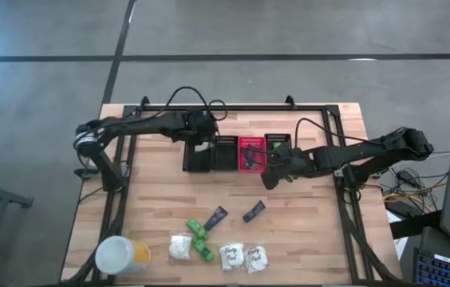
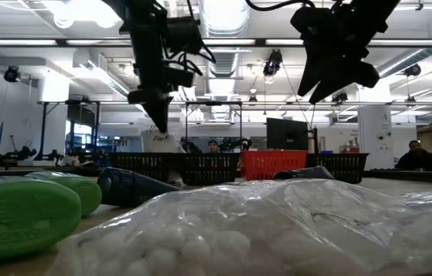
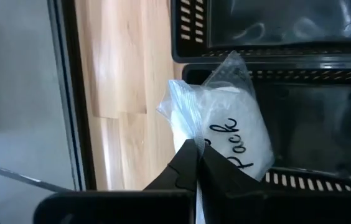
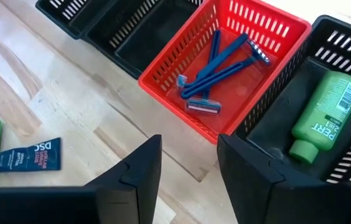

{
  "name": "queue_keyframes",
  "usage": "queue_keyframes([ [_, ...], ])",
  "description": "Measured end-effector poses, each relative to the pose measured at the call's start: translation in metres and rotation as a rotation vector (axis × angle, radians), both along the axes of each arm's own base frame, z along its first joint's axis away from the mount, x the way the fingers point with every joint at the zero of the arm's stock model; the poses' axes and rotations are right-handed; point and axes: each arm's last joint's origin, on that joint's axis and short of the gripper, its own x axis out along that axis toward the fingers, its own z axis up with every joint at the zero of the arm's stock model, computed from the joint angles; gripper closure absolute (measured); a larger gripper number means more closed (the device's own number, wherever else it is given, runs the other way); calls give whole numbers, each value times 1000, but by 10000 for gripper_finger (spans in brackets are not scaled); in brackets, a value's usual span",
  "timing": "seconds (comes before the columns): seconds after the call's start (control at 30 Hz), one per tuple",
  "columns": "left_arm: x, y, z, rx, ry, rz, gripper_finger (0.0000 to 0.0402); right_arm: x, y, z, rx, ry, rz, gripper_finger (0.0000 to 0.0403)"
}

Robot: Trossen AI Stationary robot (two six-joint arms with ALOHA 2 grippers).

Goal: Pick & Place Travel size toiletries
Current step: Put the cotton pack into the left black bin

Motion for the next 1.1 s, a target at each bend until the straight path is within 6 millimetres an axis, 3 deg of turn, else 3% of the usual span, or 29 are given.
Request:
queue_keyframes([
  [0.23, 4, 3, -11, 44, 54, -41, 399, 0, 0, 0, 0, 0, 0, 270],
  [0.43, -1, 5, -9, 116, 144, -96, 399, 0, 0, 0, -1, 2, 0, 273],
  [0.77, 4, 10, -10, 43, 16, -26, 399, -1, 0, -3, -6, 18, 6, 246],
  [1.1, 6, 11, -22, 27, 25, -14, 383, -2, 0, -5, -8, 25, 6, 230],
])
